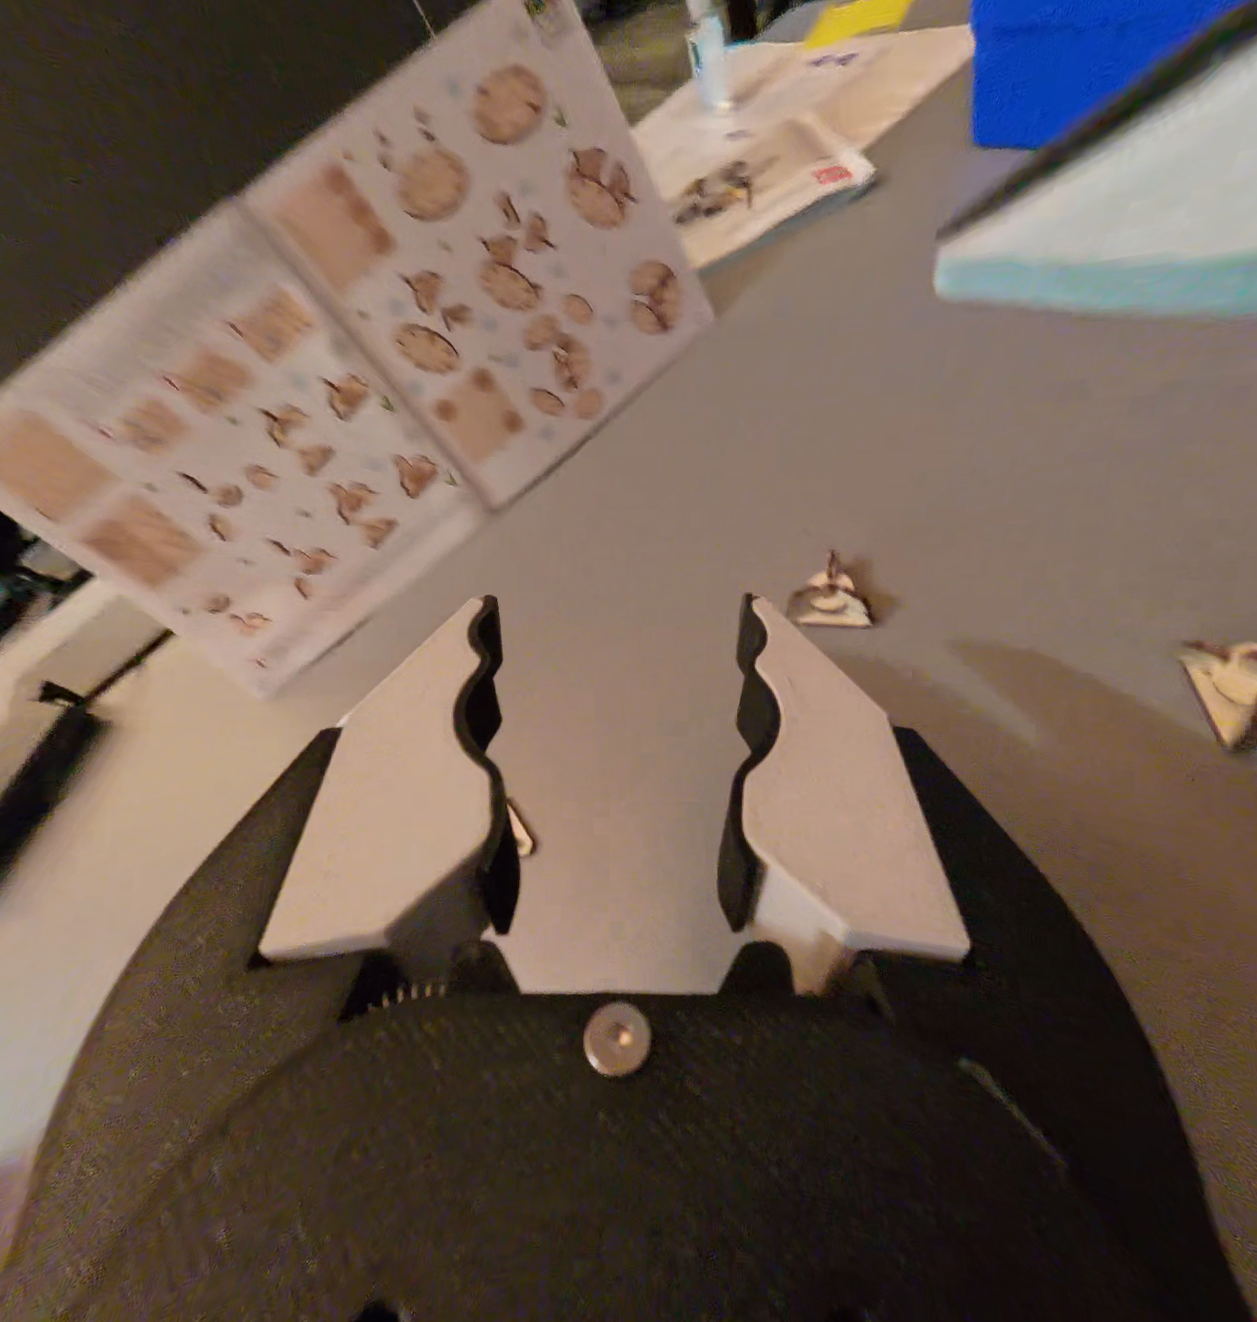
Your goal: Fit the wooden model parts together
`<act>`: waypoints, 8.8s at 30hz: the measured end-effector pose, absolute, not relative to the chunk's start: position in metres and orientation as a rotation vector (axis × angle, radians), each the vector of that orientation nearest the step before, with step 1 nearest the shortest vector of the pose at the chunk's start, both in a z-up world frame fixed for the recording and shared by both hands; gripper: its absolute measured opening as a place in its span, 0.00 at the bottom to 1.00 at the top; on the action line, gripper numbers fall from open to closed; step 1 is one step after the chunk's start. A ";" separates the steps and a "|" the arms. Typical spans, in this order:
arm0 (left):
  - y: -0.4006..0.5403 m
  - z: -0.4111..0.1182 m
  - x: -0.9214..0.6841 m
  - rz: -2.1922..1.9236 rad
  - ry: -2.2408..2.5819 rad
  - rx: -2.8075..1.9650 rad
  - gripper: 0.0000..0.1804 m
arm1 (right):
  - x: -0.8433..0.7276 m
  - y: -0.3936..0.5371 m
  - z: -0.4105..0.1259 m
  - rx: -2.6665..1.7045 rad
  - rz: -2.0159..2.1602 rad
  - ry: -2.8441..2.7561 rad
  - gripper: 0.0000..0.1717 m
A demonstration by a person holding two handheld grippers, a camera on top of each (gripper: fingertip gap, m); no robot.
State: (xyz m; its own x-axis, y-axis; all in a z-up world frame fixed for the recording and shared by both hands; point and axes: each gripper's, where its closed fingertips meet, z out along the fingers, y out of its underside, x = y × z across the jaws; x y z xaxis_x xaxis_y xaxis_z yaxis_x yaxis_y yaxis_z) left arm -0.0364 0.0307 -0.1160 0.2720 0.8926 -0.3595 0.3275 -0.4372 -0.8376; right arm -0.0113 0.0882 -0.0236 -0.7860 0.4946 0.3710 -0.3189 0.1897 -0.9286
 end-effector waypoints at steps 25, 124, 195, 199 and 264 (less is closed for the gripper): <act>-0.017 -0.126 -0.065 0.996 -1.288 -1.782 0.00 | -0.119 0.162 -0.076 -0.610 1.512 -1.784 0.00; 0.184 -0.114 0.064 0.153 -0.229 -1.838 0.00 | 0.055 0.177 -0.103 -0.678 2.583 -2.698 0.08; 0.173 -0.187 0.032 -0.089 -0.749 -2.080 0.07 | 0.028 0.178 -0.183 -0.624 1.446 -2.765 0.01; 0.173 -0.187 0.031 -0.089 -0.750 -2.080 0.07 | 0.028 0.178 -0.182 -0.577 1.440 -2.757 0.01; 0.172 -0.187 0.031 -0.120 -0.773 -2.064 0.07 | 0.030 0.179 -0.186 -0.338 1.175 -2.891 0.01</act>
State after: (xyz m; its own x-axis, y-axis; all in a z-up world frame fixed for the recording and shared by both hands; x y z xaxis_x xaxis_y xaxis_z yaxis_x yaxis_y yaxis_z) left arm 0.0310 0.1722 -0.1871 0.7996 0.4783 0.3631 0.5660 -0.3984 -0.7217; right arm 0.0304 0.1786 -0.1860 -0.9768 0.1996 -0.0777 0.1972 0.6967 -0.6897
